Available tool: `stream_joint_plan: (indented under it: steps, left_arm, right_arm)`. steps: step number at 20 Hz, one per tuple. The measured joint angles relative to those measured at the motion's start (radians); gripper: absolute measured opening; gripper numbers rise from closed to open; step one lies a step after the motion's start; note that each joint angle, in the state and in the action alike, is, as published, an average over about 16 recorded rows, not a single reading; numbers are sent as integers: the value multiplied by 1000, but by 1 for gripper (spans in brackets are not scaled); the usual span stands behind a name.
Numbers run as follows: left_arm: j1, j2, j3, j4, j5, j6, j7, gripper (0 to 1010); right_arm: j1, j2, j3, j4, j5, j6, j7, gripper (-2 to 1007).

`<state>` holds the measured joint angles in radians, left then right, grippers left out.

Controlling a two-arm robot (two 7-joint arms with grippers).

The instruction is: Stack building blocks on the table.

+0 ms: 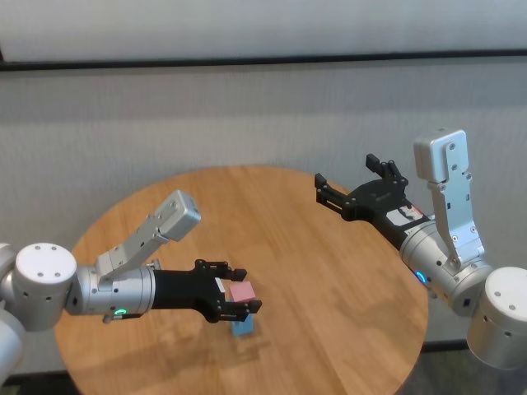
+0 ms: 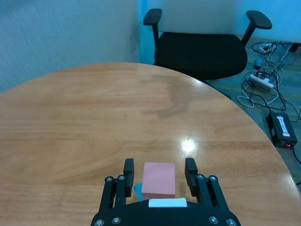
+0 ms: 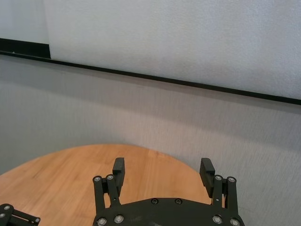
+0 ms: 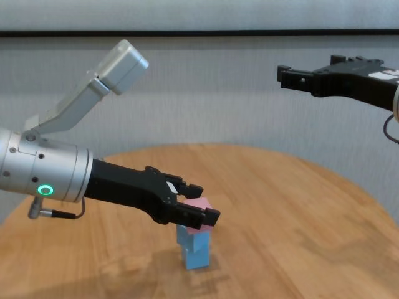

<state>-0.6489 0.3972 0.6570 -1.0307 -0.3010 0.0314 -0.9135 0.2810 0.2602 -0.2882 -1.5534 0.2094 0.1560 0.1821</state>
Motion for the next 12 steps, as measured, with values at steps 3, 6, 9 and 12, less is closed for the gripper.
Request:
stream_joint_plan:
  steps: [3, 6, 9, 12]
  left_arm:
    - [2, 1, -2, -2, -5, -5, -1, 767]
    - [5, 3, -7, -5, -19, -14, -5, 860]
    - [11, 5, -17, -10, -41, -26, -9, 927]
    - [24, 10, -34, -22, -72, -43, -5, 972]
  right_arm:
    - [0, 0, 0, 0, 0, 0, 0, 1005]
    - [0, 0, 0, 0, 0, 0, 0, 1005]
    - [0, 0, 0, 0, 0, 0, 0, 1005]
    - [0, 0, 0, 0, 0, 0, 0, 1005]
